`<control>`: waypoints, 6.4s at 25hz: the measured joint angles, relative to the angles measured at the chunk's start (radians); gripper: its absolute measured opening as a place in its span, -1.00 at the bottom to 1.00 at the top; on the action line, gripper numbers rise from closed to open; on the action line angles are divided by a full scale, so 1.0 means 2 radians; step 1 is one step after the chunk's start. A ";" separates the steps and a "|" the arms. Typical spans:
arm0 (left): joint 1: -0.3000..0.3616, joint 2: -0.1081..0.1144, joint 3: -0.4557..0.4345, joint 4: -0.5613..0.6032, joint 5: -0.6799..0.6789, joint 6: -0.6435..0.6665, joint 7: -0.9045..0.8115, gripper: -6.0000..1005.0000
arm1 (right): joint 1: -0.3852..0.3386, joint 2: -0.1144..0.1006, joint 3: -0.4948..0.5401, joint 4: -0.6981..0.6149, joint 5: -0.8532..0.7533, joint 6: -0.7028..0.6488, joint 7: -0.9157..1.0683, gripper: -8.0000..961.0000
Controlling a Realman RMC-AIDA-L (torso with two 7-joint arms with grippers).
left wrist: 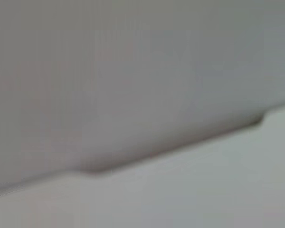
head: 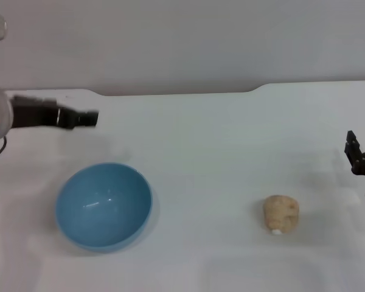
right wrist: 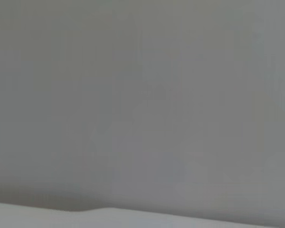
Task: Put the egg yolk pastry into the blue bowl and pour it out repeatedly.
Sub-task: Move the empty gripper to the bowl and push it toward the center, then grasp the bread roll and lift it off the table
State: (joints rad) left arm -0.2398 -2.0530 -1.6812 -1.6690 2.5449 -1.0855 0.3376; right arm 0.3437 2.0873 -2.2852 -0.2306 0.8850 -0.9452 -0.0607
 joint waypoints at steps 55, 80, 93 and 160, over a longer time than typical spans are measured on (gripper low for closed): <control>-0.170 0.003 0.005 0.288 0.118 -0.109 -0.043 0.73 | 0.018 -0.004 0.005 0.017 -0.004 -0.008 -0.010 0.01; -0.192 0.003 -0.006 0.327 0.136 -0.102 -0.036 -0.34 | 0.020 -0.006 0.039 0.016 -0.003 -0.023 -0.010 0.01; -0.211 0.002 -0.007 0.327 0.134 -0.126 -0.036 -0.93 | 0.023 -0.009 0.064 0.006 -0.004 -0.028 0.052 0.01; -0.267 -0.001 -0.084 0.324 0.129 -0.150 -0.037 -0.96 | 0.491 -0.008 -0.304 0.223 -0.903 -0.163 1.221 0.01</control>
State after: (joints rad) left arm -0.7733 -2.0556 -1.8485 -1.0200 2.8026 -1.3861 0.2630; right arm 1.3263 2.0704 -2.8938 0.2148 -0.9210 -1.2717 2.3809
